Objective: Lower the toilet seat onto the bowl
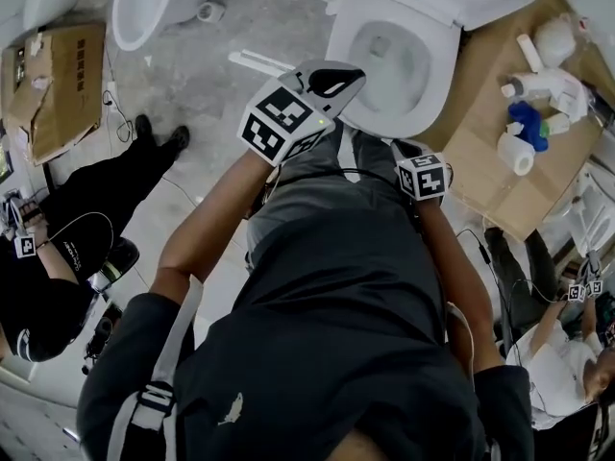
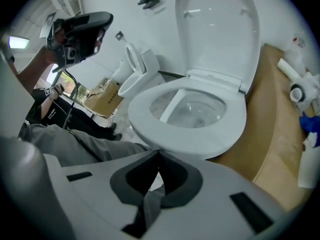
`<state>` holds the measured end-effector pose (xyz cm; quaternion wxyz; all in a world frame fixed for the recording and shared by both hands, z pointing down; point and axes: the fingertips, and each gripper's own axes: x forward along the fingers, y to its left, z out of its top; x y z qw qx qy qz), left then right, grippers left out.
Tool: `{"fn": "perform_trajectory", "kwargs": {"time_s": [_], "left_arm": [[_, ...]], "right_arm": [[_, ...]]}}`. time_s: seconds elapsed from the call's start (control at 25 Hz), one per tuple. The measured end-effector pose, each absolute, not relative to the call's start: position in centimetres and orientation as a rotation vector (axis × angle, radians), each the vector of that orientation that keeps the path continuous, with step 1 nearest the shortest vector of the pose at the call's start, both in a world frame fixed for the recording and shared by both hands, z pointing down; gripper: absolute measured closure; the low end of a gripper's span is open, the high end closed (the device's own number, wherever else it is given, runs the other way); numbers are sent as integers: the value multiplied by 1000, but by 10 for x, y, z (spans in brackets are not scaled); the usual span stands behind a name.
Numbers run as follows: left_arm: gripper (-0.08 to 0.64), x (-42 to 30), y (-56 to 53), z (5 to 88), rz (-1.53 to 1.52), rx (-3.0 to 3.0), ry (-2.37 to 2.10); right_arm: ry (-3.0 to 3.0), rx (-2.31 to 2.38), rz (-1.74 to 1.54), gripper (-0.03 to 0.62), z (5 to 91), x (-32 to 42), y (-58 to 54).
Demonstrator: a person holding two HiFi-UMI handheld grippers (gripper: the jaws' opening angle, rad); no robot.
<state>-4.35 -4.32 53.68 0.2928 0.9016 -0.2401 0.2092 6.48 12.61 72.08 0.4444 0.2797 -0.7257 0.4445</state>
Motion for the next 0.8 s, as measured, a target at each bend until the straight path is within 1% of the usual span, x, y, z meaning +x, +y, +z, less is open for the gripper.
{"fn": "perform_trajectory", "kwargs": {"time_s": [0.32,0.8], "left_arm": [[555,-76,-45,555,574,2340,-704],[555,-74,-44,592,605,2271,-671]], "right_arm": [[-1618,574,1183,583,778,68,145],[-1368,207,1318,583,825,75,189]]}}
